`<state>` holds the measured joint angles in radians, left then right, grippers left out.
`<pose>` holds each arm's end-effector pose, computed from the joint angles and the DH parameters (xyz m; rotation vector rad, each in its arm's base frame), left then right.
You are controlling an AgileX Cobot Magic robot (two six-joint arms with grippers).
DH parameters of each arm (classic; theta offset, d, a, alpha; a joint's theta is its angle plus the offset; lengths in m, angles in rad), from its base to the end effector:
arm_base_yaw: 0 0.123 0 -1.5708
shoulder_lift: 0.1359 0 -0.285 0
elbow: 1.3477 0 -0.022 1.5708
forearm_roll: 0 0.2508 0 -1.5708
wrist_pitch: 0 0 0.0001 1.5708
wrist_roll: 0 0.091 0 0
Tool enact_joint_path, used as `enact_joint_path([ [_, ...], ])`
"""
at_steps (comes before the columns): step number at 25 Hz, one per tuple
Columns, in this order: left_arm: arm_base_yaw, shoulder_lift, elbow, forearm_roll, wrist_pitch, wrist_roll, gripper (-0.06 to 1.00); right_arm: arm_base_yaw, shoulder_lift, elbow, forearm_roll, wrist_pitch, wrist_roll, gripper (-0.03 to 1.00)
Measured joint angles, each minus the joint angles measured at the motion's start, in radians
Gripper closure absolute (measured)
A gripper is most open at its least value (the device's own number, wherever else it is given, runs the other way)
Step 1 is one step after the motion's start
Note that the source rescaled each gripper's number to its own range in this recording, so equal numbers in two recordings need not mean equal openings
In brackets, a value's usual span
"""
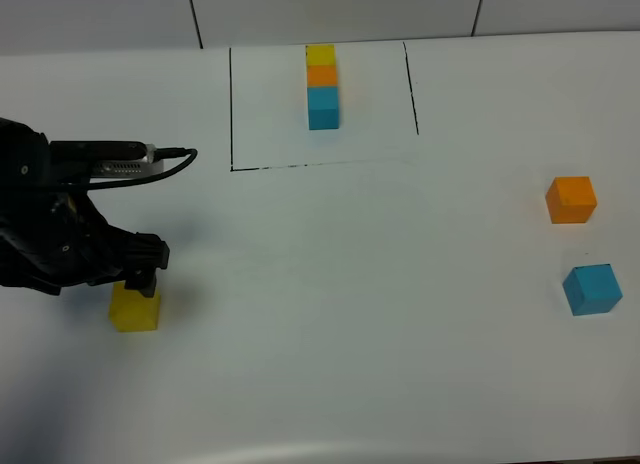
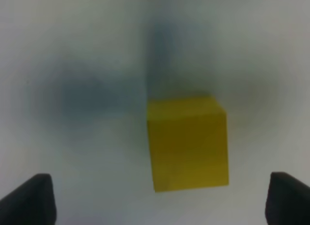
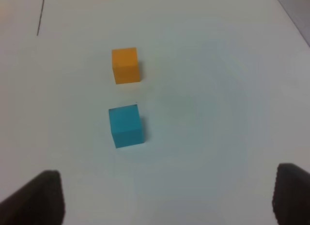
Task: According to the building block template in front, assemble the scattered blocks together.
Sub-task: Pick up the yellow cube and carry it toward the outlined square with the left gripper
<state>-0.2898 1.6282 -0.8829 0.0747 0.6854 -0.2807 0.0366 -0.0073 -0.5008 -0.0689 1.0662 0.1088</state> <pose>0.2764 -0.0779 0.1781 0.0895 2.9071 -0.0182 -0.0062 -0.0057 0.2772 0.0774 2.0383 0.0087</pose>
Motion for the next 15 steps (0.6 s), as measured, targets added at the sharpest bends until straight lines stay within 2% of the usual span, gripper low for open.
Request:
enact_joint_path([
  [6,0.000,0.075,0.000,-0.005,-0.030,-0.006,0.06,0.000,0.000,0.000,0.000,0.000,0.000,0.22],
  [10,0.000,0.131,0.000,-0.047,-0.078,-0.006,0.06,0.000,0.000,0.000,0.000,0.000,0.000,0.22],
  [13,0.000,0.169,0.000,-0.075,-0.096,0.006,0.08,0.000,0.000,0.000,0.000,0.000,0.000,0.22],
  [15,0.000,0.195,0.000,-0.075,-0.105,0.009,0.13,0.000,0.000,0.000,0.000,0.000,0.000,0.22],
])
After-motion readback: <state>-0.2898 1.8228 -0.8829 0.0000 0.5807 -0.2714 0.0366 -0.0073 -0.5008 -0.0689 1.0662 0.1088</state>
